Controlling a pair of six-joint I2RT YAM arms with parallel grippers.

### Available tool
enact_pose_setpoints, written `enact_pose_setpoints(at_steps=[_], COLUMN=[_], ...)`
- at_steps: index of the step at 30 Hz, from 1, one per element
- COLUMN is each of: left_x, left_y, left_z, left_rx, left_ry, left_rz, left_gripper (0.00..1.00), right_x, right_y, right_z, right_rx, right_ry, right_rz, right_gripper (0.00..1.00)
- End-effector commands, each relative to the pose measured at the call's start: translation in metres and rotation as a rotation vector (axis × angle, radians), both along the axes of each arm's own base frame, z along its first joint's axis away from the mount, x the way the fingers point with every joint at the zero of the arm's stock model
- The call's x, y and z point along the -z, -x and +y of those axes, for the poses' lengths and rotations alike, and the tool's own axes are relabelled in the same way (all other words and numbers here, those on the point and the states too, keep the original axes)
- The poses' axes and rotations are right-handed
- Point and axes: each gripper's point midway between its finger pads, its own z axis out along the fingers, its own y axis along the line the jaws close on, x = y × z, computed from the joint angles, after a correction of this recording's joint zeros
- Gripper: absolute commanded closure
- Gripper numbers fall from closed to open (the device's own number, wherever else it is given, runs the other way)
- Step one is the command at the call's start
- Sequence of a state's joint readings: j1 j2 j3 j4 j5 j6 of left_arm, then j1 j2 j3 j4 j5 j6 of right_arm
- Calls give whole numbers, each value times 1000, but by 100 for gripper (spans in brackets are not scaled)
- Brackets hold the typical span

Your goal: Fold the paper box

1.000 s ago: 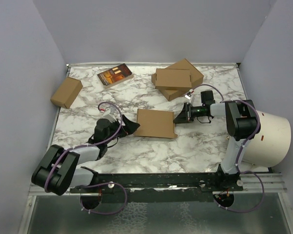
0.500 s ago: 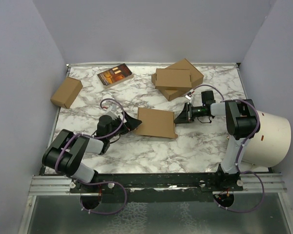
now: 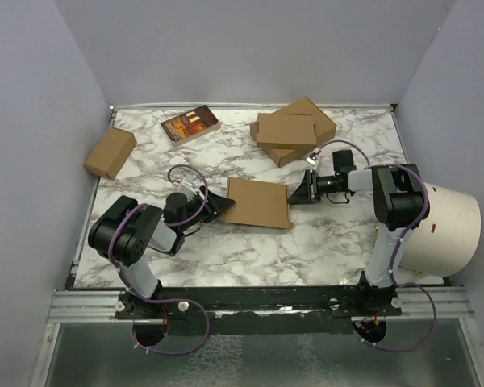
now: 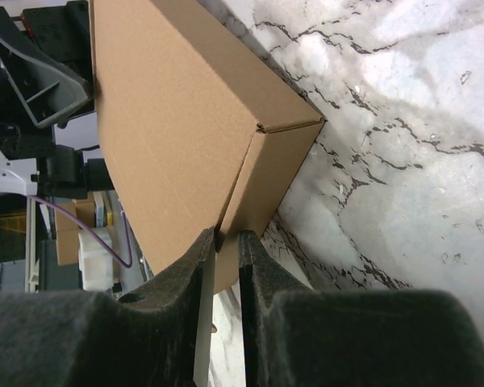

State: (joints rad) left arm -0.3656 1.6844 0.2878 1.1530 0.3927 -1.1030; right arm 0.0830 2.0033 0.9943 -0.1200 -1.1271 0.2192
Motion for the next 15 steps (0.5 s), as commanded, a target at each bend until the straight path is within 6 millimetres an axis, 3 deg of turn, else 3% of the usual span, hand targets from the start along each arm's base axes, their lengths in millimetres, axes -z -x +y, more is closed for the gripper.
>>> enact_pose_setpoints(at_steps=[1, 4, 7, 15], left_x=[-15, -16, -19, -37], left_y=[-2, -2, -3, -1], left_z=[-6, -6, -6, 4], left_rx=[9, 7, 2, -52], left_ry=[93, 102, 104, 105], left_rz=[-30, -30, -34, -64], left_gripper=[49, 56, 69, 73], right_x=[28, 27, 19, -27], right_y=[-1, -1, -3, -6], right_z=[-11, -10, -9, -4], right_rx=[25, 20, 9, -62], right_ry=[91, 86, 69, 3], right_rz=[12, 5, -19, -181], right_gripper=[84, 83, 81, 63])
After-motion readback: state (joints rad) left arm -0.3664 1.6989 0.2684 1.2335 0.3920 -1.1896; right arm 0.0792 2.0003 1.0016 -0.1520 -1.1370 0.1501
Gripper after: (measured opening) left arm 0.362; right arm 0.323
